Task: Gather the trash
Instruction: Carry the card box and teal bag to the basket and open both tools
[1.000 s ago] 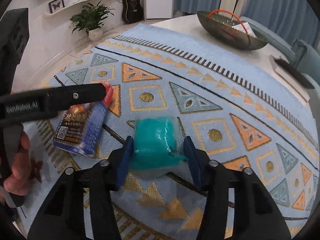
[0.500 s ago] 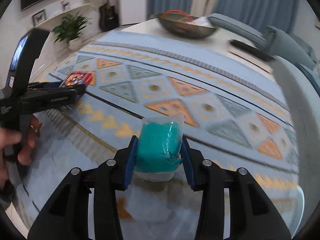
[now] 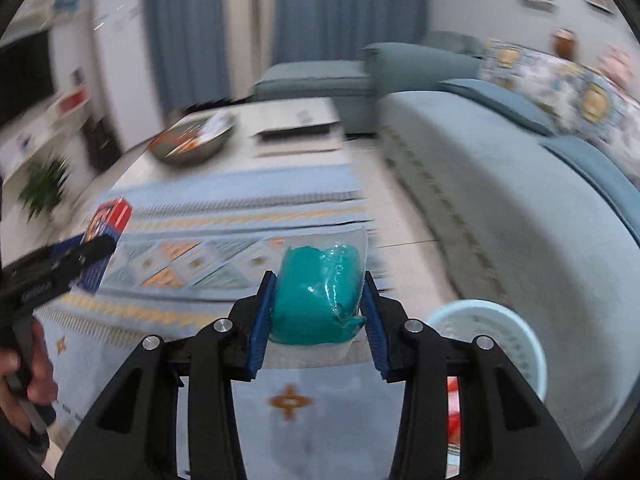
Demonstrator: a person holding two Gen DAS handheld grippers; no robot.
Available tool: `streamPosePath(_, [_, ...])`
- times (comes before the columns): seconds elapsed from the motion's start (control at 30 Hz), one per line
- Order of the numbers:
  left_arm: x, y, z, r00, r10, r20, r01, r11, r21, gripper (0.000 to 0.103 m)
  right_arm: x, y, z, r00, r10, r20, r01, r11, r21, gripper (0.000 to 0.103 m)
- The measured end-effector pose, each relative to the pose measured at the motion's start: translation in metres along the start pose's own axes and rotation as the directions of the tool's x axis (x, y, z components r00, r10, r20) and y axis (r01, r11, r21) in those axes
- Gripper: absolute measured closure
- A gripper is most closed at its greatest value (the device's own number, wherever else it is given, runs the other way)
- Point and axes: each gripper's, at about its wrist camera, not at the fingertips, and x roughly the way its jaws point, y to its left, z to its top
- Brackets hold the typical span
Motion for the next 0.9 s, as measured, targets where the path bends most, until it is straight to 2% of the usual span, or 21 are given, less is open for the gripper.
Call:
streamPosePath(0.13, [0.021, -0.064, 0.022, 0.99, -0.134, -0.042, 0.136, 0.989, 0.059, 0.043, -0.008, -0.059, -0.005, 0.997, -0.081, 0.01, 0.08, 0.989, 0.121, 0.065])
streamPosePath(0.37, [0.068, -0.161, 0.026, 0.962, -0.243, -0.122, 0.261, 0.95, 0.169, 0.043, 0.003, -0.137, -0.029, 0.985, -0.162, -0.067, 0.174, 0.946, 0.274, 0.065])
streamPosePath(0.43, [0.092, -0.186, 0.02, 0.945, -0.272, -0.18, 0.303, 0.937, 0.175, 0.043, 0.011, -0.151, -0.036, 0.977, -0.181, -0.114, 0.208, 0.932, 0.297, 0.064])
streamPosePath(0.57, [0.133, -0.221, -0.003, 0.925, -0.262, -0.275, 0.327, 0.918, 0.225, 0.043, 0.035, -0.189, -0.058, 0.957, -0.16, -0.243, 0.242, 0.9, 0.362, 0.063])
streamPosePath(0.67, [0.151, -0.239, -0.019, 0.909, -0.259, -0.326, 0.354, 0.893, 0.277, 0.042, 0.045, -0.202, -0.069, 0.935, -0.192, -0.297, 0.295, 0.887, 0.355, 0.061])
streamPosePath(0.7, [0.157, -0.245, -0.026, 0.906, -0.248, -0.344, 0.356, 0.885, 0.3, 0.041, 0.048, -0.205, -0.071, 0.932, -0.187, -0.31, 0.297, 0.884, 0.361, 0.059])
streamPosePath(0.73, [0.161, -0.248, -0.03, 0.902, -0.246, -0.356, 0.361, 0.881, 0.306, 0.04, 0.051, -0.209, -0.074, 0.928, -0.182, -0.326, 0.303, 0.877, 0.373, 0.051])
streamPosePath(0.77, [0.165, -0.25, -0.033, 0.898, -0.245, -0.365, 0.363, 0.881, 0.302, 0.032, 0.051, -0.211, -0.075, 0.924, -0.188, -0.332, 0.313, 0.871, 0.378, 0.043])
streamPosePath(0.83, [0.164, -0.245, -0.036, 0.907, -0.235, -0.35, 0.347, 0.888, 0.303, 0.026, 0.048, -0.216, -0.075, 0.922, -0.205, -0.327, 0.328, 0.865, 0.381, 0.041])
streamPosePath(0.9, [0.159, -0.241, -0.036, 0.914, -0.231, -0.334, 0.338, 0.889, 0.31, 0.025, 0.043, -0.214, -0.072, 0.926, -0.216, -0.308, 0.328, 0.866, 0.377, 0.041])
